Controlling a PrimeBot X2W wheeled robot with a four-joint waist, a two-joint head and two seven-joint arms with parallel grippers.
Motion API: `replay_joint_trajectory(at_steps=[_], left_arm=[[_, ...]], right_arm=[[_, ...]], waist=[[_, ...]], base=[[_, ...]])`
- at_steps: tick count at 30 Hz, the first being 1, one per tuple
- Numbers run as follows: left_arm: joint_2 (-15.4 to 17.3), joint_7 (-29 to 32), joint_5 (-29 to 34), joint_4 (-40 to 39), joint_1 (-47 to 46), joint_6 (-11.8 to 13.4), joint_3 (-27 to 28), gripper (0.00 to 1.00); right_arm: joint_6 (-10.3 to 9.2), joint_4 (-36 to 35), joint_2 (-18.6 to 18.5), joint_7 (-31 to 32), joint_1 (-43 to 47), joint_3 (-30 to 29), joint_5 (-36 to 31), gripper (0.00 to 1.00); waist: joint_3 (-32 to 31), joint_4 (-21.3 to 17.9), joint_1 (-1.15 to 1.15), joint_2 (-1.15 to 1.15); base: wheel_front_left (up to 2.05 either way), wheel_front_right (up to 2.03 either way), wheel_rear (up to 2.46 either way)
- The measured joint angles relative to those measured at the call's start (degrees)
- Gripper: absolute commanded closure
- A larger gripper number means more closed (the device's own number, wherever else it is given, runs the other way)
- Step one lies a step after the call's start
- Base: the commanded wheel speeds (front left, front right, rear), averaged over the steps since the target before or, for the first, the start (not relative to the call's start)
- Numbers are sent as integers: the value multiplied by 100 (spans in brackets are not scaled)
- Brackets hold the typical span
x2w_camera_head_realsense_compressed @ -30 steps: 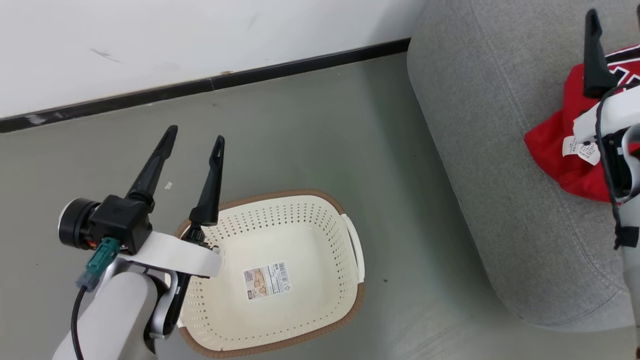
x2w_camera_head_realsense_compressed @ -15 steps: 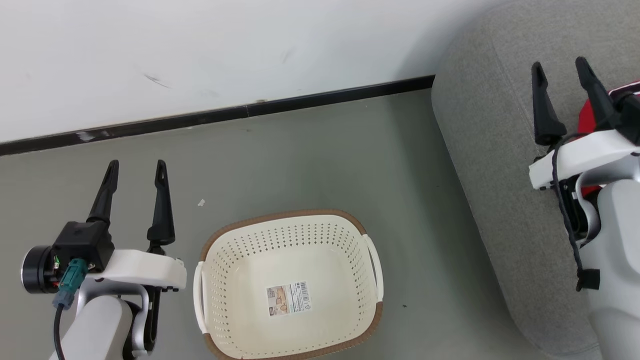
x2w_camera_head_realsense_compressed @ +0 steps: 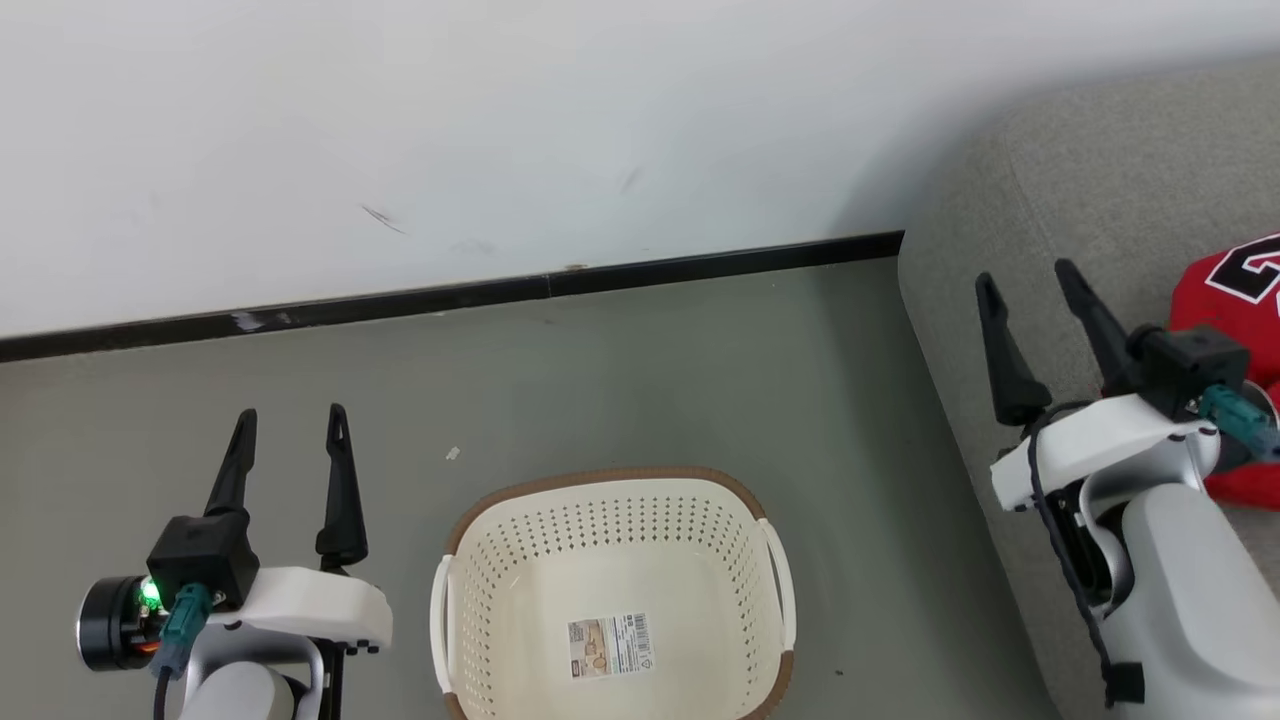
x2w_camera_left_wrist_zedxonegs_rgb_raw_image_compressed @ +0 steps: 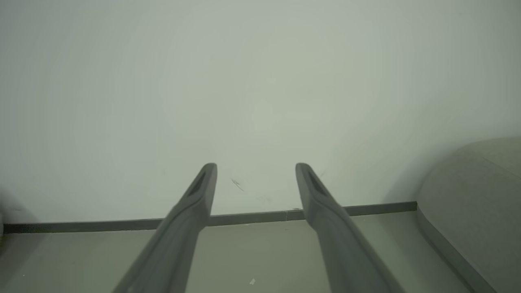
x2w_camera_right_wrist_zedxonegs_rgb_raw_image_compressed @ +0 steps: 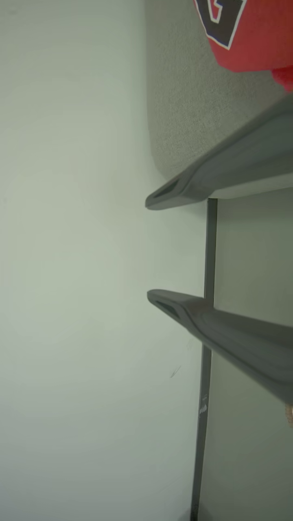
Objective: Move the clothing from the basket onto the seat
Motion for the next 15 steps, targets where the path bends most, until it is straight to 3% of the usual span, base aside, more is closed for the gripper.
replay_joint_trajectory(at_steps=[15], left_arm=[[-120,-14,94,229,447,13,-100,0]], right_arm=[[0,-330,149,0,1250,-27,149,0]], waist=[[-569,245,0,0]], base=[[0,0,0]])
